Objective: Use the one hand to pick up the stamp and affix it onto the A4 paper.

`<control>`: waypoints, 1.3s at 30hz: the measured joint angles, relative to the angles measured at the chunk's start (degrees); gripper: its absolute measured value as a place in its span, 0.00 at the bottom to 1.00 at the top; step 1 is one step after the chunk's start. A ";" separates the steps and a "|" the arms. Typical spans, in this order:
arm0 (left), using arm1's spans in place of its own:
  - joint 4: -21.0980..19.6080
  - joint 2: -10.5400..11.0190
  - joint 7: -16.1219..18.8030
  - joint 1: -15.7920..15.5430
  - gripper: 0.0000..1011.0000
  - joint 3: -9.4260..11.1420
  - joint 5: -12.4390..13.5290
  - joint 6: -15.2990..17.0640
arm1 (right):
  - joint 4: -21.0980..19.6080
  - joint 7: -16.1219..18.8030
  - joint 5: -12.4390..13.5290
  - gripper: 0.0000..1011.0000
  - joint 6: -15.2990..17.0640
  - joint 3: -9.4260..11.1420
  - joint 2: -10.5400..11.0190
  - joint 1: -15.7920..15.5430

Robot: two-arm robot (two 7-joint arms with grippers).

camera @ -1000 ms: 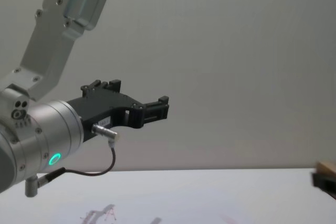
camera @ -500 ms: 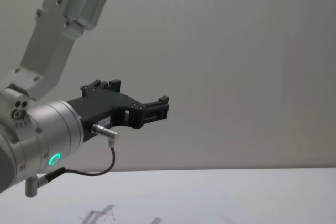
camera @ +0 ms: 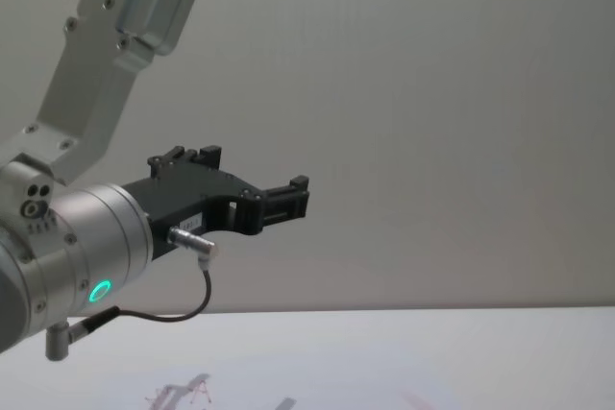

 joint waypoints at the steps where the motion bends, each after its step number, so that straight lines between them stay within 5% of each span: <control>1: 0.00 0.00 0.00 0.00 0.99 0.00 0.00 0.00 | 0.16 0.26 -0.20 0.22 0.00 -0.07 -0.06 0.23; 14: 0.00 0.00 0.00 0.00 0.99 0.00 0.00 0.00 | 2.23 3.91 -2.92 0.22 0.03 -1.39 -1.33 3.31; 32: 0.00 0.00 0.00 0.00 0.99 0.00 0.00 0.00 | 1.86 4.66 -3.24 0.22 1.03 -1.99 -1.76 3.39; 39: 0.00 0.00 0.00 0.00 0.99 0.00 0.00 0.00 | 1.71 4.70 -3.24 0.43 1.19 -2.06 -1.80 3.30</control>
